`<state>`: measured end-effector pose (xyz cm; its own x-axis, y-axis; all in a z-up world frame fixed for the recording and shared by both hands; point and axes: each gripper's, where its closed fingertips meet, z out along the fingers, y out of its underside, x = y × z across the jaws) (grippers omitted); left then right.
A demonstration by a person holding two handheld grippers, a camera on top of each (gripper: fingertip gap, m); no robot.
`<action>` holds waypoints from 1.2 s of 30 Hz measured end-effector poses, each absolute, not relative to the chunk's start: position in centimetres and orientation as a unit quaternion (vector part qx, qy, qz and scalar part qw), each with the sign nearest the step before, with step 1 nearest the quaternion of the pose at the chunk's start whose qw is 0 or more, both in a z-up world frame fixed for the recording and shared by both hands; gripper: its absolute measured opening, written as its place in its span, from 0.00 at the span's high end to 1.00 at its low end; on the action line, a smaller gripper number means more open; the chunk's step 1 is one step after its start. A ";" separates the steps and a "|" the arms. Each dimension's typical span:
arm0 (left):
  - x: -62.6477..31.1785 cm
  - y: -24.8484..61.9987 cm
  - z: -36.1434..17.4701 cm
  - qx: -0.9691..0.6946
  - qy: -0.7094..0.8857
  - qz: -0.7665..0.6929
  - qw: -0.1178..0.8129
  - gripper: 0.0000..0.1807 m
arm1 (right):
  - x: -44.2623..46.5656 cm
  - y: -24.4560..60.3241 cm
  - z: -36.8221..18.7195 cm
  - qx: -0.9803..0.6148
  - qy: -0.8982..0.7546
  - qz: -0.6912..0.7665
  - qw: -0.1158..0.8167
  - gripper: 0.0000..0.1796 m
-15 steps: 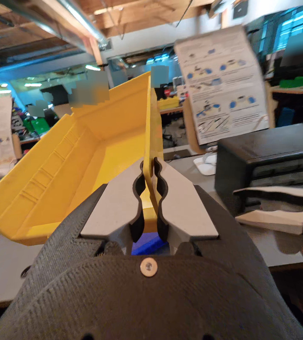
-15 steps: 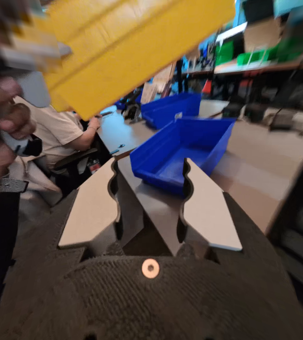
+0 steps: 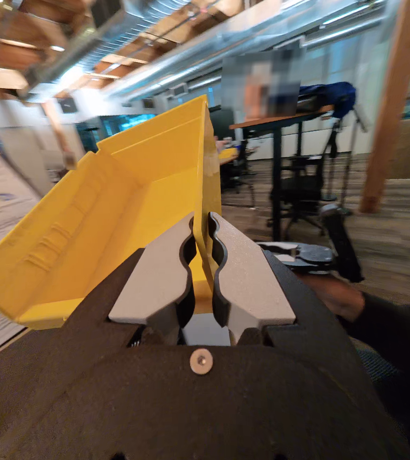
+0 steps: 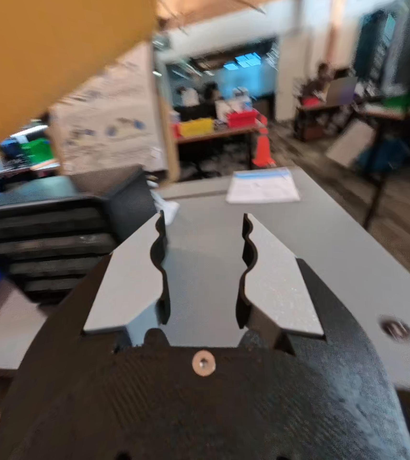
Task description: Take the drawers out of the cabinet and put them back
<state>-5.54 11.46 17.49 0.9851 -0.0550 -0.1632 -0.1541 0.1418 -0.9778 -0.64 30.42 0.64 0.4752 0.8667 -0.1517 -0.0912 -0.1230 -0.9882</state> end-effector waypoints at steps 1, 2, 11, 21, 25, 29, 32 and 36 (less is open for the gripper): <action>-3.9 13.9 16.9 -0.658 0.093 0.012 0.748 1.00 | 1.4 33.3 -1.7 -0.665 -0.273 0.399 0.568 0.66; -2.3 16.4 16.2 -0.662 0.103 -0.006 0.742 1.00 | 3.3 35.8 -4.0 -0.697 -0.236 0.399 0.547 0.66; 4.8 30.9 2.6 -0.723 0.196 0.049 0.661 0.99 | 11.2 41.4 -8.8 -0.735 -0.110 0.437 0.507 0.72; 1.5 34.1 -9.1 -0.766 0.220 0.118 0.593 0.98 | 13.1 37.2 -10.9 -0.756 -0.197 0.309 0.542 0.72; 0.6 34.5 -10.9 -0.778 0.199 0.120 0.583 0.97 | 13.3 36.7 -13.2 -0.778 -0.200 0.295 0.517 0.71; 0.3 35.1 -11.7 -0.778 0.176 0.121 0.591 0.97 | 13.0 36.2 -14.1 -0.786 -0.200 0.292 0.507 0.70; 0.6 35.5 -12.2 -0.779 0.153 0.099 0.600 0.98 | 12.5 36.0 -14.1 -0.784 -0.211 0.274 0.515 0.70; 1.7 35.8 -13.9 -0.791 0.145 0.062 0.591 0.98 | 10.8 35.5 -13.4 -0.772 -0.229 0.262 0.531 0.69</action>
